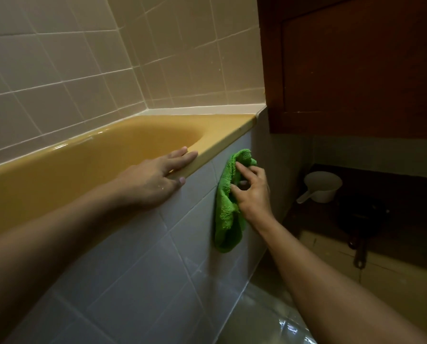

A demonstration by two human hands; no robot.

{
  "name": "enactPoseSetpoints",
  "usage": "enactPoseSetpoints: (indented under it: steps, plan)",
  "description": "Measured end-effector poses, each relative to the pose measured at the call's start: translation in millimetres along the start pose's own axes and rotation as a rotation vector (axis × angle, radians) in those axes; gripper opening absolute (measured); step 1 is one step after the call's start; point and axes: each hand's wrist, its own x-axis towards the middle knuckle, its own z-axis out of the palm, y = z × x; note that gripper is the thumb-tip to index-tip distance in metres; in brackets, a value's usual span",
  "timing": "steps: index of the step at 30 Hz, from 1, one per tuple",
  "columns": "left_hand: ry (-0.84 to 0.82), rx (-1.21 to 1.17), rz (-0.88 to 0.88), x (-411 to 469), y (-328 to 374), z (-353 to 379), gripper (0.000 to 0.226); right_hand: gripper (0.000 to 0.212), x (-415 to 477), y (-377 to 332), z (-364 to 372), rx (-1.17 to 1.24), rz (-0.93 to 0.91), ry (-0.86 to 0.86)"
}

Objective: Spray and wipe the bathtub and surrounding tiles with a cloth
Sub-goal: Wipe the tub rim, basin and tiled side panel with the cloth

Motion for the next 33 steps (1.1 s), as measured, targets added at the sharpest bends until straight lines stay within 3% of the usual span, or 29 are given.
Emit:
enactPoseSetpoints:
  steps: [6, 9, 13, 17, 28, 33]
  plan:
    - [-0.001, 0.019, 0.008, -3.0, 3.2, -1.7, 0.057, 0.065, -4.0, 18.2, 13.0, -0.054, 0.011, -0.057]
    - [-0.026, 0.006, 0.040, -4.4, -1.3, -2.8, 0.067, 0.070, -5.9, 23.8, 29.3, -0.032, -0.032, -0.132]
    - [-0.060, -0.054, 0.090, -0.3, -12.6, -5.8, 0.064, 0.066, 5.1, 25.4, 38.0, -0.031, -0.014, -0.094]
    - [-0.057, -0.142, 0.105, 4.5, -12.9, -5.1, 0.054, 0.068, 23.5, 7.5, 40.5, -0.058, -0.132, -0.035]
    - [-0.036, -0.017, 0.106, 23.7, 2.6, -4.5, 0.069, 0.068, 16.2, 8.6, 49.9, -0.200, -0.373, -0.018]
    - [-0.040, -0.084, 0.134, 26.1, -4.0, -4.2, 0.068, 0.067, 68.5, 2.0, 37.9, -0.177, -0.338, 0.062]
